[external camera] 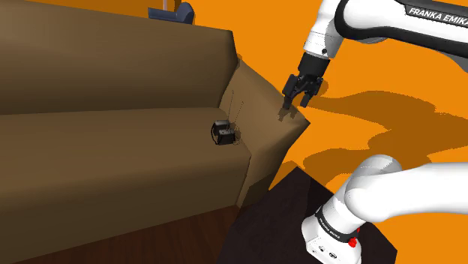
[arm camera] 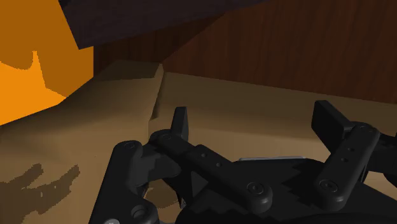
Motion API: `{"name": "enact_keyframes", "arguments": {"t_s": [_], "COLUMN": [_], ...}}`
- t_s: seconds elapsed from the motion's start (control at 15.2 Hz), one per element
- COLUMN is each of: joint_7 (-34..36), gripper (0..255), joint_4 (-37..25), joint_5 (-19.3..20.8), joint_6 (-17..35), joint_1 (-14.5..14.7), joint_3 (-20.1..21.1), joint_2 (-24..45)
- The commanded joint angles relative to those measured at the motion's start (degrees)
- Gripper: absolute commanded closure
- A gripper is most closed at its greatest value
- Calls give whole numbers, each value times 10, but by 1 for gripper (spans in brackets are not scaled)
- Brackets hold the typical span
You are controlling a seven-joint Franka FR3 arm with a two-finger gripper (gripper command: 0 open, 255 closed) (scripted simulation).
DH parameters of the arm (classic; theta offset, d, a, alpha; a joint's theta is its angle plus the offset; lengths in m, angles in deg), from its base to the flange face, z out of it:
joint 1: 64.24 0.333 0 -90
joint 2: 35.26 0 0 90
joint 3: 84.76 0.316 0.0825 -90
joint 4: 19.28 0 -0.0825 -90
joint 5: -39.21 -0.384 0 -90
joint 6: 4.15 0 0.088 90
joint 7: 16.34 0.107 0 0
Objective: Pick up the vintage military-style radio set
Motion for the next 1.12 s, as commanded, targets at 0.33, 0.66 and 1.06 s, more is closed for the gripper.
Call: {"name": "enact_keyframes", "arguments": {"t_s": [0.33, 0.66, 1.06], "joint_7": [-7, -10, -5], "gripper": [0, 0, 0], "joint_4": [61, 99, 113], "joint_5": [14, 29, 53], "joint_6": [126, 257, 412], "joint_1": [-4, -10, -22], "joint_3": [9, 16, 24], "joint_2": [36, 98, 204]}}
